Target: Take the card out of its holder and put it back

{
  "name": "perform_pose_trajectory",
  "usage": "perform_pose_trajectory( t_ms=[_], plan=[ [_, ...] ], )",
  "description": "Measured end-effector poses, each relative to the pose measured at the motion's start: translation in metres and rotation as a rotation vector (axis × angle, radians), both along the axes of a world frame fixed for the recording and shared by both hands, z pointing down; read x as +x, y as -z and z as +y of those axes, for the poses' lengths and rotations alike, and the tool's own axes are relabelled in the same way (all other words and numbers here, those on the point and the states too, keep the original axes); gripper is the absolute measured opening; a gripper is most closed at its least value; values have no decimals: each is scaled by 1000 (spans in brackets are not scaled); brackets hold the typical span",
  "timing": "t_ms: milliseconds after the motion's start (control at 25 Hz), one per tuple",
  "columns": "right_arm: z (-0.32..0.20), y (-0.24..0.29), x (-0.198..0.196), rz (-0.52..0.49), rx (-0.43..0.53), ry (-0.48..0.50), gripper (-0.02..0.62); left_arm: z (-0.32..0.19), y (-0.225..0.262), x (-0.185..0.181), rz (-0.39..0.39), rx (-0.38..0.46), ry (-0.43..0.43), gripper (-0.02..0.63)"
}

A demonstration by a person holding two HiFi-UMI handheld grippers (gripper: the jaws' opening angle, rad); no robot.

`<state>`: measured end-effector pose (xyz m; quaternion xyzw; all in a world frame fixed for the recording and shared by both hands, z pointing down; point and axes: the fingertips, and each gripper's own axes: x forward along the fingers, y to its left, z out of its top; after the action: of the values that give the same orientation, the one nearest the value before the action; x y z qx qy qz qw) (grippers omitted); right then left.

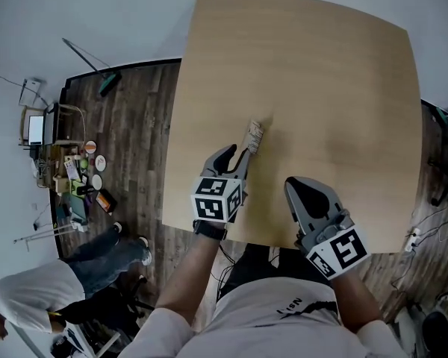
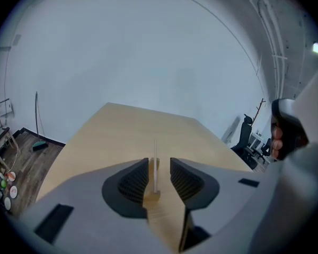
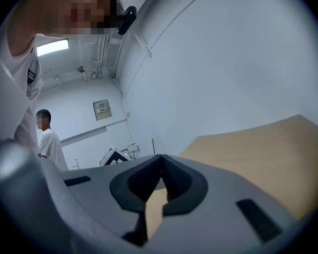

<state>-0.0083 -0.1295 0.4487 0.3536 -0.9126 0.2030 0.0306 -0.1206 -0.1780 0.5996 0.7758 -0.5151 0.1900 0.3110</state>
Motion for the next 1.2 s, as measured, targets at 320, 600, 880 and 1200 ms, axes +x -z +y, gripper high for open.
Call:
perform_pose_trajectory(
  t_ms=[320,600,880,1200],
  plan=[
    [-8,-20,5,-10,-45,-4,12,-14,-32,4,-51,-83,-20,123],
    [-8,-27,13,-5,-63,-20,12,-17,-45,3,-85,-96,-23,112],
    [-7,-33,14,-2,-72,-29,12,-20,-47,6,-111,-85,-35,30],
    [-7,-22,16,-2,-50,-33,12,-24,-32,8,-114,-54,-20,28]
  ],
)
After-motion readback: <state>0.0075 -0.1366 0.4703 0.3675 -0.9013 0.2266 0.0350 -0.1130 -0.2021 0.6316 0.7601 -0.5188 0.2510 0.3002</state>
